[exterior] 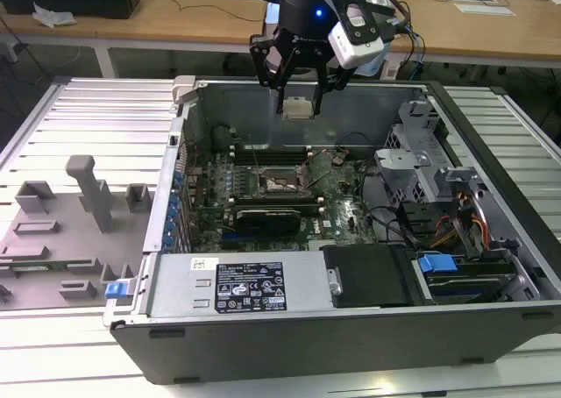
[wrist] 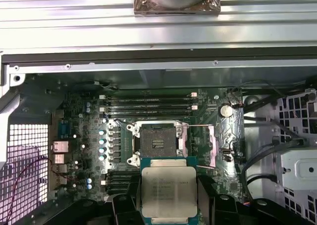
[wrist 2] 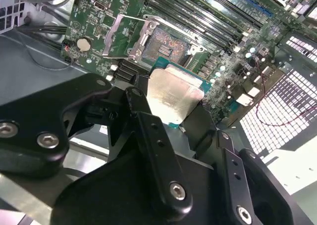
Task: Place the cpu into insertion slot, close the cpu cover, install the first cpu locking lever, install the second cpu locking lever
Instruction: 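Place the cpu into insertion slot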
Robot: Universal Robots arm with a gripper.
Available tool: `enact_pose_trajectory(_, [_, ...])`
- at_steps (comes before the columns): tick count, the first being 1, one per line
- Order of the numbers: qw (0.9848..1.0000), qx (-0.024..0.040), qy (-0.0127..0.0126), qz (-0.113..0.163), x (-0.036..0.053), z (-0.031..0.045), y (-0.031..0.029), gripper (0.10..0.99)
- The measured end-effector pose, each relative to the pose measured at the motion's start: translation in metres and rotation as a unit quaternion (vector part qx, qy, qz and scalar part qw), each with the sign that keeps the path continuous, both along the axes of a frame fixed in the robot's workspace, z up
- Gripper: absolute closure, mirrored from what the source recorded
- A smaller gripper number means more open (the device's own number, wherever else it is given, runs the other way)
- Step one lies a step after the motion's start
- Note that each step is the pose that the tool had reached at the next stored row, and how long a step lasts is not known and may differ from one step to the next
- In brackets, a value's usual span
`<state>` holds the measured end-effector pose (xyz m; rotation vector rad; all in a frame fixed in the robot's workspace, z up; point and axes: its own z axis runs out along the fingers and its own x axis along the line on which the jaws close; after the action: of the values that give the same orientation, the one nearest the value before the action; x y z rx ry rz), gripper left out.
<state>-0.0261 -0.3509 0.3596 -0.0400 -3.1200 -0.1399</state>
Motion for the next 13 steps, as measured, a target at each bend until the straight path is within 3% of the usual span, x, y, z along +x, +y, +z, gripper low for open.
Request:
enact_pose_trajectory(7, [1.0000, -0.0022, 0.0000, 0.000, -0.0003, -0.0111, 0.0004, 0.545])
enact_pose_trajectory(8, [1.0000, -0.0022, -0.0018, 0.000, -0.0015, -0.0165, 0.0004, 0.545])
enact_pose_trajectory(11, [1.0000, -0.0023, -0.0042, 0.000, -0.0029, -0.0223, 0.0005, 0.545])
enact_pose_trajectory(13, [1.0000, -0.0022, -0.0045, 0.000, -0.0031, -0.0257, 0.0007, 0.545])
